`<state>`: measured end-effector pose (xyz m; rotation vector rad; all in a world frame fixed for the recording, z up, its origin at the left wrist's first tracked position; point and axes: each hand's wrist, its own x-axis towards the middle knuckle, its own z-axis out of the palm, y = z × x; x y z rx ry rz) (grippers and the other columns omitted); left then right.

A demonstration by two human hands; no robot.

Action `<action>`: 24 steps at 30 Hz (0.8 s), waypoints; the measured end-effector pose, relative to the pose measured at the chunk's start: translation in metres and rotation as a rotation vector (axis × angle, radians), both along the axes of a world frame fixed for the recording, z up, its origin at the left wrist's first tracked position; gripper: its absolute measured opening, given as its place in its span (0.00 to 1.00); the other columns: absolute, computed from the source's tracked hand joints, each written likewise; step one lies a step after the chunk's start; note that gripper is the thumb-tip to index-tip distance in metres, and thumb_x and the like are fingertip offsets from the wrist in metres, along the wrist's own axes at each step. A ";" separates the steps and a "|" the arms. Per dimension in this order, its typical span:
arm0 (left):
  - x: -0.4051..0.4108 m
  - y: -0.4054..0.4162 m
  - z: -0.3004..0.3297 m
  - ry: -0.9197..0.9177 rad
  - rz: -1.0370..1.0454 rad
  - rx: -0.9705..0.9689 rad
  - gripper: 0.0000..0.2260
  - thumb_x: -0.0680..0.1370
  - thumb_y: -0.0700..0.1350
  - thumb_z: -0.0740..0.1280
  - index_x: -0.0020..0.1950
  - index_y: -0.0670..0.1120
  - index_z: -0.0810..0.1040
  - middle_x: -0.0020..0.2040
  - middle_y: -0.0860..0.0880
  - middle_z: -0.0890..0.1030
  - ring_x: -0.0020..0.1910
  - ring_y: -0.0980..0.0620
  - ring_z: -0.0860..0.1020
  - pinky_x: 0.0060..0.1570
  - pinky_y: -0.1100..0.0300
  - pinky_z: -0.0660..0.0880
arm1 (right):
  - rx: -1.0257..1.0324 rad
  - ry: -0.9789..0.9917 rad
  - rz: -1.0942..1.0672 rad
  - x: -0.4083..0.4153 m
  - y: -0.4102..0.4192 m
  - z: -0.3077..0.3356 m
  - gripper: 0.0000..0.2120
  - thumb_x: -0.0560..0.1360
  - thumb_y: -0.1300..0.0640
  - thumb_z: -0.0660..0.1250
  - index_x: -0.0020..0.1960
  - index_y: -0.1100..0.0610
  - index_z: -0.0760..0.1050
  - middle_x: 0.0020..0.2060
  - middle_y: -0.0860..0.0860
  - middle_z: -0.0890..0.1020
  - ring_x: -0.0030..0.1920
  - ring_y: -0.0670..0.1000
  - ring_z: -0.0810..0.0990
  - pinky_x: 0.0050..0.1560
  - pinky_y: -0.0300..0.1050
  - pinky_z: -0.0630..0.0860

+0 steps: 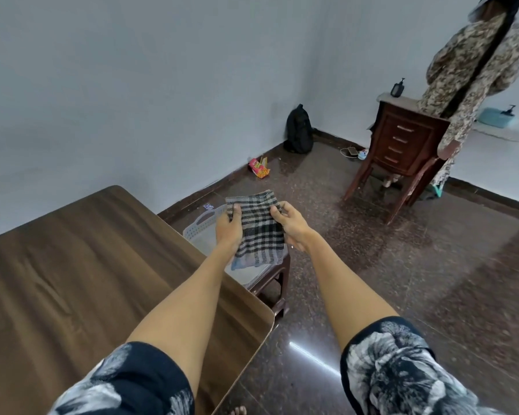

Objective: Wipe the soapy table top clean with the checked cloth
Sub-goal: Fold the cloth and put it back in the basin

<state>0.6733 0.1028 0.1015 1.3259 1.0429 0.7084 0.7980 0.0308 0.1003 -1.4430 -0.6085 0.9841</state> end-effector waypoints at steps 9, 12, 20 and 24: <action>0.052 0.066 -0.064 0.103 0.009 -0.209 0.24 0.79 0.59 0.53 0.67 0.43 0.68 0.62 0.44 0.76 0.59 0.45 0.75 0.60 0.47 0.73 | -0.158 -0.023 0.034 0.059 0.068 -0.060 0.04 0.78 0.56 0.62 0.45 0.55 0.71 0.43 0.53 0.78 0.42 0.50 0.78 0.41 0.44 0.77; 0.063 0.081 -0.087 0.131 0.027 -0.243 0.23 0.80 0.58 0.53 0.66 0.42 0.69 0.60 0.46 0.76 0.58 0.45 0.75 0.57 0.52 0.74 | -0.210 -0.049 0.062 0.073 0.089 -0.082 0.04 0.78 0.57 0.63 0.45 0.55 0.72 0.43 0.54 0.78 0.43 0.52 0.77 0.47 0.50 0.77; 0.095 0.127 -0.168 0.238 0.158 -0.375 0.24 0.79 0.58 0.54 0.65 0.42 0.70 0.62 0.43 0.76 0.58 0.44 0.75 0.60 0.47 0.72 | -0.424 -0.136 0.220 0.114 0.154 -0.162 0.04 0.78 0.56 0.62 0.47 0.56 0.71 0.39 0.52 0.78 0.37 0.49 0.77 0.34 0.38 0.76; 0.110 0.152 -0.221 0.315 0.221 -0.459 0.23 0.80 0.56 0.55 0.67 0.40 0.69 0.63 0.42 0.74 0.61 0.41 0.72 0.57 0.51 0.69 | -0.494 -0.191 0.325 0.132 0.187 -0.222 0.05 0.79 0.56 0.62 0.46 0.56 0.69 0.39 0.57 0.75 0.40 0.53 0.74 0.40 0.46 0.72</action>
